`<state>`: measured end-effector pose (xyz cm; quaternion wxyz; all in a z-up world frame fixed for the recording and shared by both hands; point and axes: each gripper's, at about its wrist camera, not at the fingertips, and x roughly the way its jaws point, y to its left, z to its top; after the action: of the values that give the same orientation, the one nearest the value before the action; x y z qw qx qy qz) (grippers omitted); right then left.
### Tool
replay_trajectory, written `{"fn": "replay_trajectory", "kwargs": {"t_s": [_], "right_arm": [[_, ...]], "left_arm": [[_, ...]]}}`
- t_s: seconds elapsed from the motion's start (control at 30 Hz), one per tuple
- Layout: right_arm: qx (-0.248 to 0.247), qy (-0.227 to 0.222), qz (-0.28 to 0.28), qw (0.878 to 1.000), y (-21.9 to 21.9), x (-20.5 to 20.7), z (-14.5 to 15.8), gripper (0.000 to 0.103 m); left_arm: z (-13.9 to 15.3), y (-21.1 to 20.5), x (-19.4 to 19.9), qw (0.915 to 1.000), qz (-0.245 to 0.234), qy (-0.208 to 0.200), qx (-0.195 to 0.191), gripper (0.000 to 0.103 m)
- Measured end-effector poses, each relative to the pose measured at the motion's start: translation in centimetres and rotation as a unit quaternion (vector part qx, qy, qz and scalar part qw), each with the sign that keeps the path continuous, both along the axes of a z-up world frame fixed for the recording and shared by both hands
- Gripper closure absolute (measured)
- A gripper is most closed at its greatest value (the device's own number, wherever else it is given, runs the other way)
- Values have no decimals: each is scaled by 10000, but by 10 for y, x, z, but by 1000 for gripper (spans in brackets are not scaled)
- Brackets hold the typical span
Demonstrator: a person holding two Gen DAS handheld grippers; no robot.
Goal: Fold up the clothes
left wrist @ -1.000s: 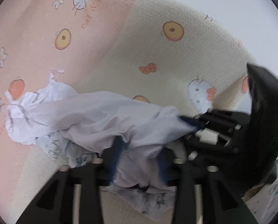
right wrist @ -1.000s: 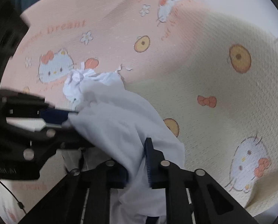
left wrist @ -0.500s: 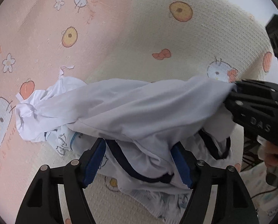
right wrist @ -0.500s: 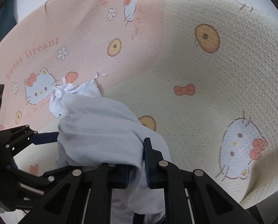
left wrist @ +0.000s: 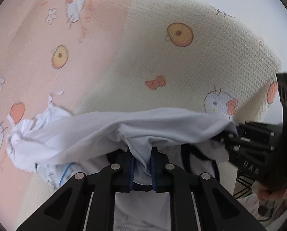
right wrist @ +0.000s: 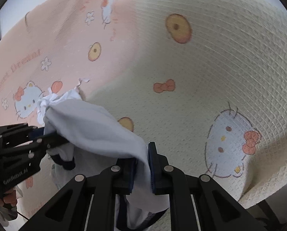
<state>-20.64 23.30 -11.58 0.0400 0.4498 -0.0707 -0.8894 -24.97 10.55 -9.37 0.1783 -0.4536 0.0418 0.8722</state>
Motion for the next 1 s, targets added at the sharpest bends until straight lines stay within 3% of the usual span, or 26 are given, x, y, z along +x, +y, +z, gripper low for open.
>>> {"fn": "replay_trajectory", "kwargs": {"t_s": [0.27,0.53,0.67,0.8,0.83,0.9,0.93,0.97,1.0], "right_arm": [[-102,-259,-288,9992,18,0,-9,93],[-115,-320,-834,9959,41,7,-13,93],[-60,-414,-826,9957,43,11,-16,93],[-12,-471,-761,9960,41,14,-18,92],[-32,-473,-732,9962,41,14,-18,92],[-5,-473,-741,9961,40,14,-18,86],[29,-462,-743,9962,39,14,-18,80],[58,-458,-717,9964,38,14,-18,71],[91,-461,-702,9964,36,14,-18,70]], "left_arm": [[10,26,-15,9997,-223,52,-5,93],[40,46,-26,9978,-493,292,343,96],[28,53,-33,9985,-518,15,155,96],[10,39,-37,9975,-193,-550,387,91],[6,35,-38,9963,-108,-695,488,84],[0,22,-42,9915,108,-1027,787,48],[-3,14,-42,9886,276,-1155,929,24],[-4,8,-41,9856,381,-1207,1117,22],[-5,1,-40,9823,480,-1253,1309,22]]}}
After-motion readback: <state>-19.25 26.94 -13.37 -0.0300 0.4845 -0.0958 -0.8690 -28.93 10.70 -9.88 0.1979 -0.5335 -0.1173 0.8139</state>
